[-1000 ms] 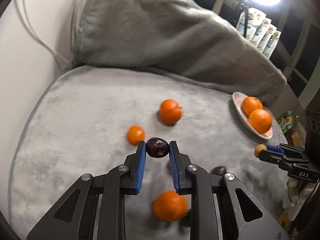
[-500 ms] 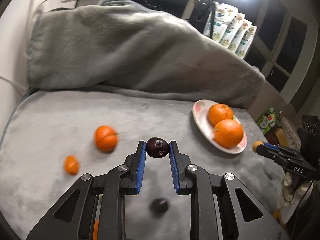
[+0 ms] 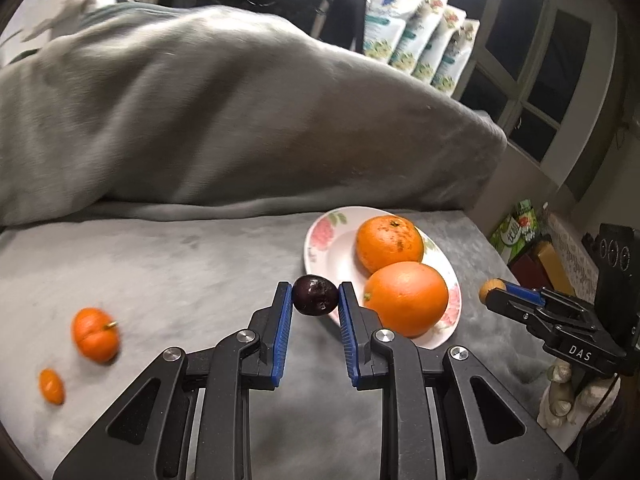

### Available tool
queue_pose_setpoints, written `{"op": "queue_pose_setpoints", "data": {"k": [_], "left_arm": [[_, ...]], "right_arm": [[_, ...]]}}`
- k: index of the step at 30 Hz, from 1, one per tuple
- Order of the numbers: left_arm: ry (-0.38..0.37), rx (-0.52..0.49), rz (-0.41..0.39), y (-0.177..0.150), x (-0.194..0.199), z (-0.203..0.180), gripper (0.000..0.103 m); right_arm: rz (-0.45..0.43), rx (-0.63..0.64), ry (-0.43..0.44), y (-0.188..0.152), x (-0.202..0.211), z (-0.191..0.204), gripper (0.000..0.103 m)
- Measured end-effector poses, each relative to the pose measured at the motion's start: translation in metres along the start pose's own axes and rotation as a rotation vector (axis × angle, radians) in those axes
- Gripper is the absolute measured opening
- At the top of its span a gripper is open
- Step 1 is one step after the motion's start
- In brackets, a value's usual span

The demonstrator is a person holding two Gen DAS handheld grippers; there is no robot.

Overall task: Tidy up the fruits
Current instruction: 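Carry the plum and kiwi onto the floral plate and open both tools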

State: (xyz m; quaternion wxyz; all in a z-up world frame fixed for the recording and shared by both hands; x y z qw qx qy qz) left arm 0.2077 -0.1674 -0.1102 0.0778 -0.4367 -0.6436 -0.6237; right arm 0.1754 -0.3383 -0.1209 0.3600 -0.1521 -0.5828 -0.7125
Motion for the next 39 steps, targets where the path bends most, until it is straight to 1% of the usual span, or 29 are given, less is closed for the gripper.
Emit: {"op": "queue_pose_setpoints", "data": {"k": [4,7,16,25,33,34,35,36,37,38,39], "left_arm": [[-0.018,-0.003,0.026,0.004,-0.016,-0.007,0.022],[-0.018,-0.012,0.036,0.009,-0.025,-0.011,0.022],[0.005,-0.039,0.053,0.018,-0.044,-0.015,0.022],[0.007,-0.03,0.068,0.019,-0.052,-0.012,0.022],[0.004,-0.029,0.061,0.021,-0.051,-0.013,0.022],[0.003,-0.031,0.059,0.022,-0.051,-0.014,0.024],[0.003,-0.032,0.058,0.022,-0.051,-0.014,0.032],[0.002,-0.033,0.056,0.022,-0.05,-0.015,0.037],[-0.003,-0.033,0.054,0.023,-0.05,-0.017,0.042],[-0.004,-0.032,0.052,0.023,-0.049,-0.017,0.044],[-0.004,-0.031,0.048,0.024,-0.048,-0.017,0.047]], "right_arm": [[0.004,-0.009,-0.012,0.003,-0.005,-0.01,0.029],[0.008,-0.013,-0.02,0.003,-0.009,-0.016,0.029],[0.032,-0.017,-0.019,0.003,-0.024,-0.022,0.029],[0.038,-0.017,-0.016,0.005,-0.03,-0.023,0.029],[0.03,-0.013,-0.018,0.006,-0.031,-0.024,0.029],[0.028,-0.015,-0.019,0.006,-0.031,-0.024,0.029],[0.025,-0.016,-0.018,0.007,-0.031,-0.023,0.03],[0.023,-0.018,-0.019,0.007,-0.031,-0.024,0.033],[0.021,-0.019,-0.019,0.007,-0.03,-0.024,0.046],[0.015,-0.022,-0.021,0.007,-0.028,-0.024,0.063],[0.005,-0.023,-0.023,0.008,-0.027,-0.025,0.067]]}}
Point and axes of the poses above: each gripper's, at about its wrist camera, not at the fingertips, and x roughly against the way its jaws point, z to its left, y to its top, the point moved 10 cm from there along -x, roughly the way its jaws point, and after that the axes turned 5 degrees about -x, right-handed, at the moved point
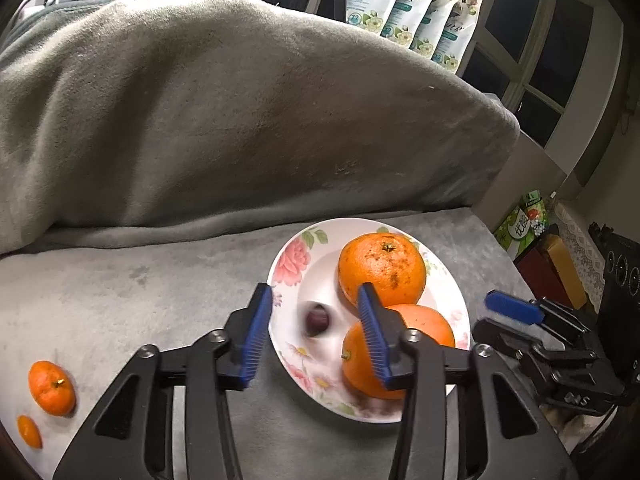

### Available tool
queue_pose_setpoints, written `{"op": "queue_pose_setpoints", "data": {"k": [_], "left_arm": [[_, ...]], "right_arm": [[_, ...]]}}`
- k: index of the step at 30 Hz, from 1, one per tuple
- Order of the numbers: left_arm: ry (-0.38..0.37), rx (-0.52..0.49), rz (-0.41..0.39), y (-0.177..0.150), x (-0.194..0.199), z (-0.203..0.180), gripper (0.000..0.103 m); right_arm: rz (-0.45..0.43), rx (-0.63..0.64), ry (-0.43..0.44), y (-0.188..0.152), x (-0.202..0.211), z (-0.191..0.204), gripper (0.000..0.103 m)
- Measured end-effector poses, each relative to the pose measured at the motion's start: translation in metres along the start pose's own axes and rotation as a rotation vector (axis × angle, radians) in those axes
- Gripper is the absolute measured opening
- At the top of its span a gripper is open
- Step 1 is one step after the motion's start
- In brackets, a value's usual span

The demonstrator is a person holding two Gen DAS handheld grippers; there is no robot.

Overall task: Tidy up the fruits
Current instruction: 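Carry the plum and kiwi onto the floral plate and open both tools, then lift both open tools away from the plate toward the remaining fruit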

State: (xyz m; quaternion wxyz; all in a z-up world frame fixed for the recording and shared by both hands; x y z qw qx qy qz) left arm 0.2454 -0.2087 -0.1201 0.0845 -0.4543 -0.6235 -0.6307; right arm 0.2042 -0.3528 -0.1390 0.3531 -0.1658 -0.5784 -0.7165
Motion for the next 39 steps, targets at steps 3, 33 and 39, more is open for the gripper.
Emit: {"op": "queue_pose_setpoints", "data": {"k": [3,33,39], "left_arm": [[-0.002,0.009,-0.011,0.002,0.003,0.0,0.065],[0.066,0.033,-0.112,-0.007,0.083,0.013,0.078],[0.127,0.052,-0.15,-0.013,0.122,0.045,0.078]], "right_arm": [[-0.025,0.004,-0.001,0.002,0.006,0.001,0.071],[-0.089,0.033,0.022,0.004,0.033,0.039,0.089],[-0.037,0.052,0.038,-0.001,0.026,0.054,0.089]]}}
Point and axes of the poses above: each gripper's, at about its wrist camera, not at the fingertips, and x roughly against the way its jaws point, z to its left, y to its top, the point moved 10 cm from there along -x, roughly the way its jaws point, and after that the axes turned 5 degrees about -x, right-handed, at the moved point
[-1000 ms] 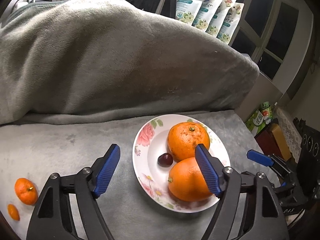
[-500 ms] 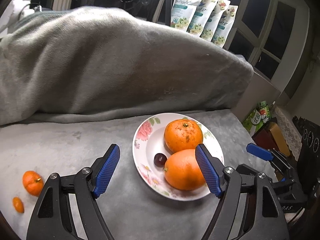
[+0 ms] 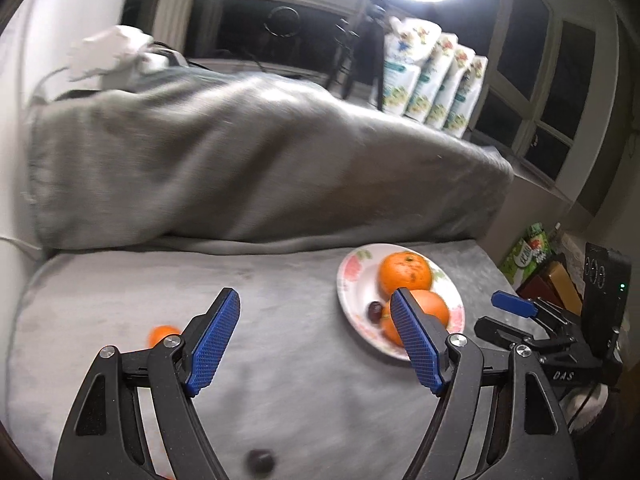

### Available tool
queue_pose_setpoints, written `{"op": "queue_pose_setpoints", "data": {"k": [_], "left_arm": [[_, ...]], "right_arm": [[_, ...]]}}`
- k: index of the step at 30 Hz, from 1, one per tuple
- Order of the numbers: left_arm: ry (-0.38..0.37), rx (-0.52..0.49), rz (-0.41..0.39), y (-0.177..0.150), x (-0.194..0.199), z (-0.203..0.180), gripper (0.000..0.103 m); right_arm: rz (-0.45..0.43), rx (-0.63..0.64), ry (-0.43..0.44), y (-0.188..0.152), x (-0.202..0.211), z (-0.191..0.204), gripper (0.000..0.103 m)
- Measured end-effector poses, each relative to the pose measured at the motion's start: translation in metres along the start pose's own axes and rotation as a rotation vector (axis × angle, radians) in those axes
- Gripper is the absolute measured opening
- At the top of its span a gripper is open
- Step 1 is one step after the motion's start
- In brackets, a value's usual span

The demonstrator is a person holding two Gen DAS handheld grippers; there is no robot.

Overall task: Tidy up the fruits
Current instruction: 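Lift both open tools away from the plate toward the remaining fruit, then grasp a small mandarin with the left tool while the right tool grasps a dark plum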

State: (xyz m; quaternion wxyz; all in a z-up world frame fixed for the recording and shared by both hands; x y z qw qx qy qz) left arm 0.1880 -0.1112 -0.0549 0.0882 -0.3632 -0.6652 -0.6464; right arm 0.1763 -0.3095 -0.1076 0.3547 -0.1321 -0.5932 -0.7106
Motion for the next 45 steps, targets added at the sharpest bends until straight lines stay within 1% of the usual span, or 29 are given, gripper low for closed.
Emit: {"op": "queue_pose_setpoints", "data": {"k": [5,9,12,16,18,20,24,26,29,34,38,45], "left_arm": [[0.07,0.028,-0.021,-0.009,0.031,0.04,0.078],[0.128,0.062,-0.017,-0.025,0.052,0.073,0.078],[0.161,0.078,-0.004,-0.042,0.062,0.09,0.078],[0.177,0.103,0.009,-0.062,0.073,0.103,0.078],[0.171,0.116,0.019,-0.073,0.075,0.106,0.077],[0.165,0.13,0.027,-0.083,0.077,0.107,0.071],[0.13,0.169,0.047,-0.1,0.076,0.106,0.066],[0.116,0.181,0.062,-0.11,0.075,0.104,0.061],[0.095,0.195,0.085,-0.122,0.07,0.1,0.056],[0.07,0.231,0.104,-0.137,0.067,0.097,0.054],[0.06,0.25,0.123,-0.148,0.063,0.097,0.051],[0.036,0.286,0.158,-0.163,0.054,0.098,0.048]], "right_arm": [[0.025,0.004,0.043,-0.001,-0.006,0.015,0.089],[0.041,0.023,0.09,-0.002,-0.011,0.034,0.089],[0.059,0.051,0.125,-0.003,-0.016,0.051,0.089],[0.087,0.096,0.17,-0.007,-0.024,0.078,0.089],[0.099,0.113,0.184,-0.011,-0.027,0.088,0.089],[0.114,0.135,0.198,-0.016,-0.031,0.099,0.089],[0.14,0.172,0.216,-0.029,-0.037,0.116,0.089],[0.154,0.184,0.23,-0.035,-0.04,0.124,0.089],[0.177,0.202,0.247,-0.044,-0.044,0.134,0.089],[0.212,0.233,0.273,-0.059,-0.051,0.151,0.086],[0.235,0.241,0.282,-0.071,-0.058,0.16,0.085],[0.283,0.273,0.308,-0.09,-0.07,0.178,0.073]]}}
Point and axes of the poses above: each gripper's, at about its wrist camera, not at the fingertips, and x roughly against the way its jaws point, z to its left, y to its top, the point moved 10 cm from there along -x, roughly the way its jaws point, and after that the axes turned 5 degrees about -x, right-handed, at the moved point
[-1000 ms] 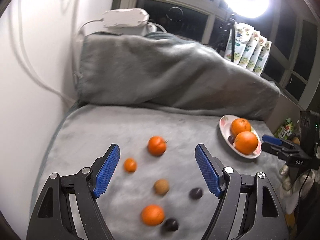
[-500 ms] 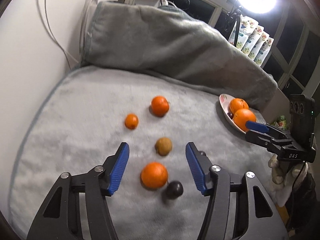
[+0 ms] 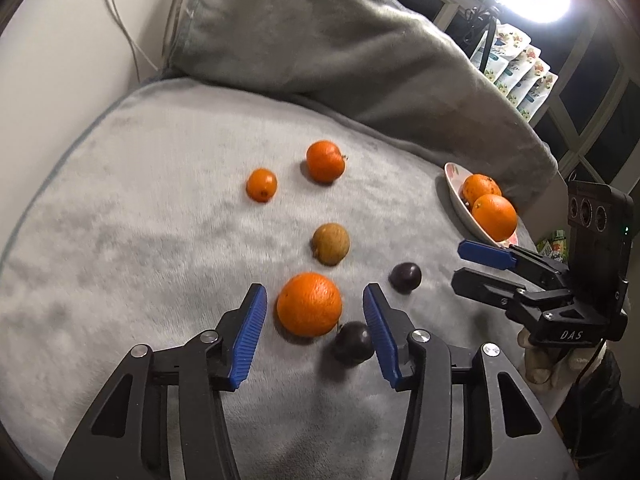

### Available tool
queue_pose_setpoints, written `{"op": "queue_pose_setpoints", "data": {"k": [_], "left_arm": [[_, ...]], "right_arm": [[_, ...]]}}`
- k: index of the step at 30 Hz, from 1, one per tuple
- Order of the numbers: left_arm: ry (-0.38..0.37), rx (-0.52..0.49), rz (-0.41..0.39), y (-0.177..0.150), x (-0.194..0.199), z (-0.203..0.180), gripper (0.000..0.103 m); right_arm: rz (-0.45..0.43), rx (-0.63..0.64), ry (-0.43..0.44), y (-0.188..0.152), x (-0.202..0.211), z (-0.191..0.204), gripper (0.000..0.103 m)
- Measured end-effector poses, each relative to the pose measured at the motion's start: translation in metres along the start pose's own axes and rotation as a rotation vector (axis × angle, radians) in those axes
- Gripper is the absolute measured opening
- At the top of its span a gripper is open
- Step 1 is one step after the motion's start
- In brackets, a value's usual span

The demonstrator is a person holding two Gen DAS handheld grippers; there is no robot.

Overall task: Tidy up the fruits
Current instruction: 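Grasp a small mandarin with the left tool while the right tool grasps a dark plum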

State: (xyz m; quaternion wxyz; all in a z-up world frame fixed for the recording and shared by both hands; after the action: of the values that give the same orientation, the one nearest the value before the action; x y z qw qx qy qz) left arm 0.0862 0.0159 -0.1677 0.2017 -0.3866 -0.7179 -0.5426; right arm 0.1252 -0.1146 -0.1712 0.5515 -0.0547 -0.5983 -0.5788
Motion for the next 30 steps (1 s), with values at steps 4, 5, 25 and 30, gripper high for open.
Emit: {"op": "queue_pose_setpoints", "data": {"k": [4,5,25,30], "left_arm": [[-0.008,0.013,0.016,-0.004,-0.006,0.002,0.042],[-0.008,0.014,0.018,-0.005,-0.007,0.002,0.042],[-0.015,0.019,0.02,-0.006,-0.011,0.004,0.034],[-0.005,0.022,0.008,-0.003,-0.006,0.004,0.034]], "right_arm": [[0.025,0.012,0.011,-0.003,-0.012,0.007,0.064],[0.03,0.014,0.013,-0.004,-0.014,0.007,0.062],[0.098,0.046,0.01,-0.01,-0.039,0.015,0.025],[0.068,0.032,0.011,-0.006,-0.032,0.012,0.025]]}}
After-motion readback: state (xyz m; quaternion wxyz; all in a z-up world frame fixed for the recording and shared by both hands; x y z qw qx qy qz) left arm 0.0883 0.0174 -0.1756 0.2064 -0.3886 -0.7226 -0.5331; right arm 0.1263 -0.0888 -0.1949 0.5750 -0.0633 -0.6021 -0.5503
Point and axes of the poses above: each gripper's, at about its wrist camera, not at the fingertips, and x roughly against the way its jaws point, z to its left, y to its top, the point moved 10 cm from there along -x, roughly the way its jaws point, and after that the axes turned 5 degrees about -x, right-handed, at the moved point
